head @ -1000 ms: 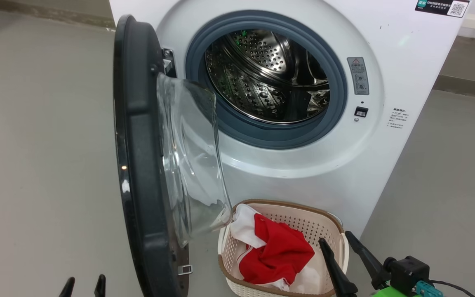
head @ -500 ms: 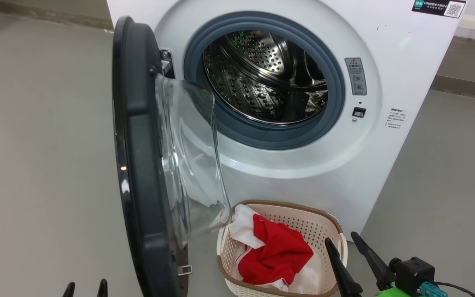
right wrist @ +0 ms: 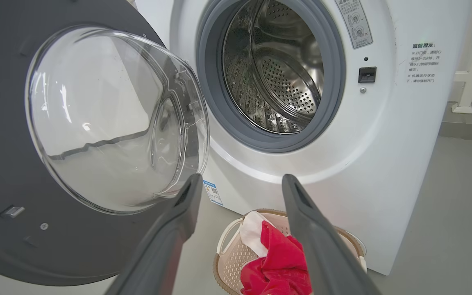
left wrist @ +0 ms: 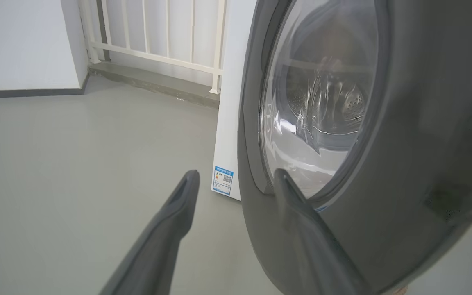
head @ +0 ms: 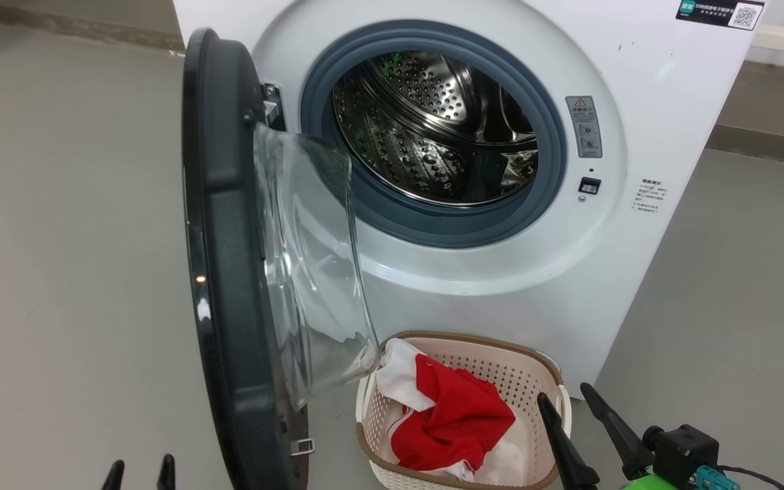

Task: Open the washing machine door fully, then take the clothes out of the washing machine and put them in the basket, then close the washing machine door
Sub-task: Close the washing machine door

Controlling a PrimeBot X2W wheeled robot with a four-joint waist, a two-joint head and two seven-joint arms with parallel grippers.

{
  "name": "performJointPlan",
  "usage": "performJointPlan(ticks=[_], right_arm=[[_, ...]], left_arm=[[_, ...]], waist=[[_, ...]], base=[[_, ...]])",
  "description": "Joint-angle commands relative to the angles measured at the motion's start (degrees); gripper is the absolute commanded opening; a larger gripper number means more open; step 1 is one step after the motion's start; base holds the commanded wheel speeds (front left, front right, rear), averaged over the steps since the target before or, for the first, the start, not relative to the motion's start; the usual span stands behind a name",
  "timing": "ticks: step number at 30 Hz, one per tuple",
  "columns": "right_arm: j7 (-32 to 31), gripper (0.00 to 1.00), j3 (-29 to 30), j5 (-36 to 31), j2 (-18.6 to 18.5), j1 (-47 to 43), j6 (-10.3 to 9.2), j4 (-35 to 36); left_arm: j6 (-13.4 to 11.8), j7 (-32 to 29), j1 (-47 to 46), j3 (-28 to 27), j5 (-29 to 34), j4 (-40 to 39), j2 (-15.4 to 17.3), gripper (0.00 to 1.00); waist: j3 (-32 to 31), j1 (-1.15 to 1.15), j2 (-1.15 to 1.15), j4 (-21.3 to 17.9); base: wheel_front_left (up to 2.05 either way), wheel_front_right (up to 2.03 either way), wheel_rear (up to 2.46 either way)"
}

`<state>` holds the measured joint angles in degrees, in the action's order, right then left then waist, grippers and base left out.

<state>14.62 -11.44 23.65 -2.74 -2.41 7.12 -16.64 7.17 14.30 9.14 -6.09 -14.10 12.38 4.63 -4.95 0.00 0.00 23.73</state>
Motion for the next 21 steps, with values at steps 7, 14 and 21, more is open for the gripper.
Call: performJointPlan(ticks=[7,14,21], right_arm=[[0.4,1.00,-0.6,-0.4,-0.1,0.6,0.36,1.4],[0.4,1.00,-0.1,-0.7,-0.1,0.3,0.36,1.5],[0.4,1.00,0.0,-0.5,-0.1,0.3,0.36,1.7]], left_arm=[[0.3,0.7,-4.1,-1.0,-17.8,-1.2,1.2,0.00],[0.3,-0.8,-5.7,6.7,-47.2,-3.8,6.6,0.00],[0.3,-9.2,-4.1,11.7,-70.4,-14.7,13.9,0.00]], waist=[[0.4,0.00,0.00,-1.1],[1.0,0.00,0.00,-2.1],[1.6,0.00,0.00,-2.7]], base=[[0.00,0.00,0.00],[0.00,0.00,0.00],[0.00,0.00,0.00]])
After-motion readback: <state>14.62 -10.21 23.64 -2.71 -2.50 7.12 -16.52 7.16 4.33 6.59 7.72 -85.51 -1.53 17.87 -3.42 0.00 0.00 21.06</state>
